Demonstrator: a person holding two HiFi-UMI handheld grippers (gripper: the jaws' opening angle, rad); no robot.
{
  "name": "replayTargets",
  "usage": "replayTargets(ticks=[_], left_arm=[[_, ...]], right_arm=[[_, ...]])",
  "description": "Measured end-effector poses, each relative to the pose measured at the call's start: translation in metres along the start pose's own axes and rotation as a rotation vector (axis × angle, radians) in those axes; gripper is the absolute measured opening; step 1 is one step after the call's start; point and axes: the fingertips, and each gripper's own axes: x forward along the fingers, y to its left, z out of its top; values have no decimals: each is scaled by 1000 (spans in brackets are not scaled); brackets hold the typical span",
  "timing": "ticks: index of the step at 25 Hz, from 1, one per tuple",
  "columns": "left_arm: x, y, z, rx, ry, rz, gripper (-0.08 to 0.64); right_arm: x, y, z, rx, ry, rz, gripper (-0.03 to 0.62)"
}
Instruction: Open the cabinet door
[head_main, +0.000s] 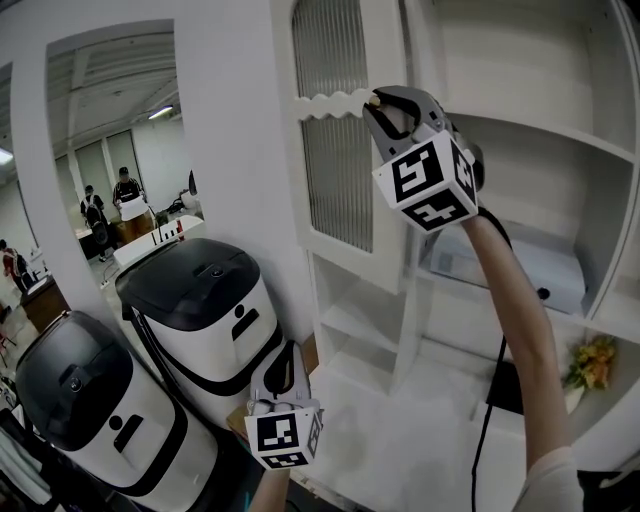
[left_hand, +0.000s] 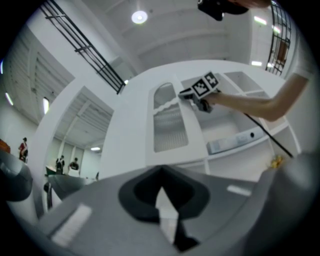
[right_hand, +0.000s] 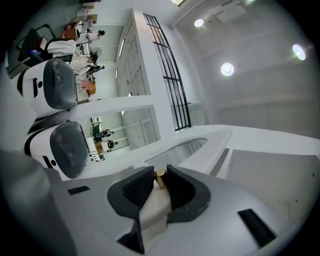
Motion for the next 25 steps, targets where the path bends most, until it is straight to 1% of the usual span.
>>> replayTargets(ticks=[2, 4, 7, 11, 14, 17, 21, 25], left_arm=[[0, -1, -2, -6, 1, -2, 6], [-1, -3, -3, -10, 3, -7, 6], [-2, -6, -5, -9, 8, -12, 6], [-2, -3, -5, -10, 15, 2, 6], [-3, -3, -6, -3, 22, 5, 6], [-6, -3, -7, 1, 27, 10, 6], [-8, -3, -5, 10, 28, 13, 6], [-12, 0, 2, 11, 17, 22, 6]], right_arm=[[-1, 4, 11, 11, -24, 12, 75], [0, 6, 18, 49, -53, 26, 74], [-1, 6, 21, 105, -82, 43, 72], [-2, 6, 25, 137, -106, 69, 71], [-5, 5, 33, 173, -144, 91, 69], [-9, 6, 46, 222, -200, 107, 38], [-12, 10, 65, 206, -235, 93, 2], [-11, 14, 76, 181, -233, 94, 0]])
